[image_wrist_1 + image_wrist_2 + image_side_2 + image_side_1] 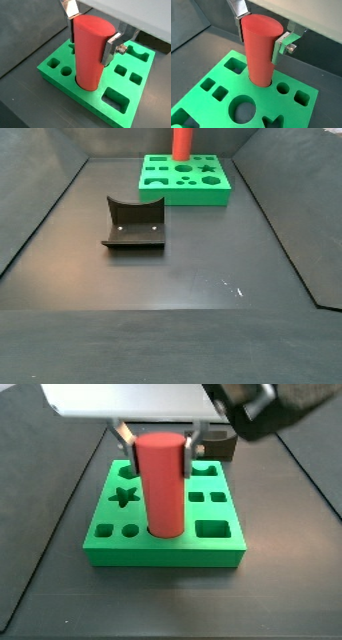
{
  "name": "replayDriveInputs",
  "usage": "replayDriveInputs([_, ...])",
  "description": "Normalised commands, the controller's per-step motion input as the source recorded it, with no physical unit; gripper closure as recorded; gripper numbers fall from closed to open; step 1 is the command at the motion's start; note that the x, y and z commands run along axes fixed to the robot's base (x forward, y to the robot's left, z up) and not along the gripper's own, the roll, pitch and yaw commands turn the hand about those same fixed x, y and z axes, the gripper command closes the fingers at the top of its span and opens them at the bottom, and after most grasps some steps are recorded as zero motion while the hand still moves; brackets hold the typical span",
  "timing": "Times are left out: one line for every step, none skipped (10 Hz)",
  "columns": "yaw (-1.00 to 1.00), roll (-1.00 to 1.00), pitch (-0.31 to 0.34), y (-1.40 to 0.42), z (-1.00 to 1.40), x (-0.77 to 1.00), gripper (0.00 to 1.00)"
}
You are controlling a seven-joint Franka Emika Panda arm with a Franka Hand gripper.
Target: Insert the oval object.
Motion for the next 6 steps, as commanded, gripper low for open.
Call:
replayDriveInputs([0.0,0.07,-0.036,0.02,-0.44,0.0,1.0])
replayDriveInputs([0.0,0.11,-0.036,0.01,-0.43,0.0,1.0])
replayDriveInputs([0.0,0.1,-0.059,0.0,-0.43,-0.01,1.0])
replayDriveInputs([0.0,0.08,-0.056,0.0,-0.39,0.0,1.0])
replayDriveInputs([0.0,0.05,-0.004,0.01,-0.29,0.0,1.0])
replayDriveInputs([0.0,0.04,0.0,0.01,-0.26,0.03,1.0])
